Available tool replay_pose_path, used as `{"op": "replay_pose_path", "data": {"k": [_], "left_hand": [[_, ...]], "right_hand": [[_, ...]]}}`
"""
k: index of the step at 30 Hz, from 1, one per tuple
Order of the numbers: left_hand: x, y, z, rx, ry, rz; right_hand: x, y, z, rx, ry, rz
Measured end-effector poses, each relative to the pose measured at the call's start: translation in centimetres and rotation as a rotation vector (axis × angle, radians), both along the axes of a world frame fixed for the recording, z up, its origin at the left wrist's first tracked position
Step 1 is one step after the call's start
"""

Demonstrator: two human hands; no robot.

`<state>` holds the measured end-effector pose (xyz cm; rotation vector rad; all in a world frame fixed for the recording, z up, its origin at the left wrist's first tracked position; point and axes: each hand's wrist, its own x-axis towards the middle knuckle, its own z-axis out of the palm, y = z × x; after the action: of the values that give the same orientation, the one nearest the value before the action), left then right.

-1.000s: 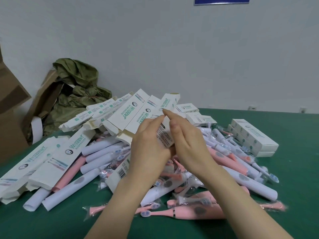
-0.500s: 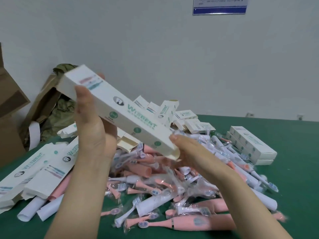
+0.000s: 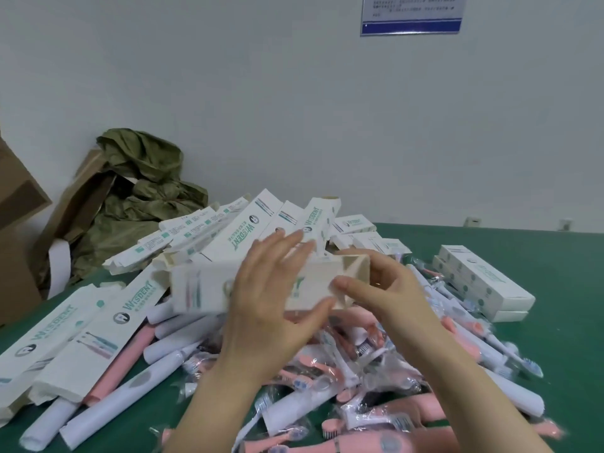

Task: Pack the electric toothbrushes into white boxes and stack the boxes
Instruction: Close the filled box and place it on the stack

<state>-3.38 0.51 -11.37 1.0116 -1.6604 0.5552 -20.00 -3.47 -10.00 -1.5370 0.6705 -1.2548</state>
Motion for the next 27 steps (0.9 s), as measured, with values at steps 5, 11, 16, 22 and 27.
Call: {"op": "replay_pose_path", "data": {"k": [5, 11, 16, 22, 27], "left_hand": [[-0.7, -0.7, 1.1, 0.113, -0.235, 0.01], [-1.7, -0.6, 1.8, 0.242, -0.278, 0.008], [-2.3, 0.6, 2.0, 0.267, -0.315, 0.046], [-3.2, 1.6, 3.3, 0.429, -0.053, 0.062], [-3.3, 1.4, 4.0, 0.478, -0.086, 0.123]], "right_hand": [[0.6, 0.4, 0.3, -0.031, -0.097, -0.02], [0.2, 0.1, 0.7, 0.093, -0.216, 0.01], [0.0, 0.4, 0.1, 0.054, -0.232, 0.027], [0.9, 0.6, -1.4, 0.071, -0.195, 0.015], [1.0, 0.4, -0.7, 0.113, -0.252, 0.055]]}}
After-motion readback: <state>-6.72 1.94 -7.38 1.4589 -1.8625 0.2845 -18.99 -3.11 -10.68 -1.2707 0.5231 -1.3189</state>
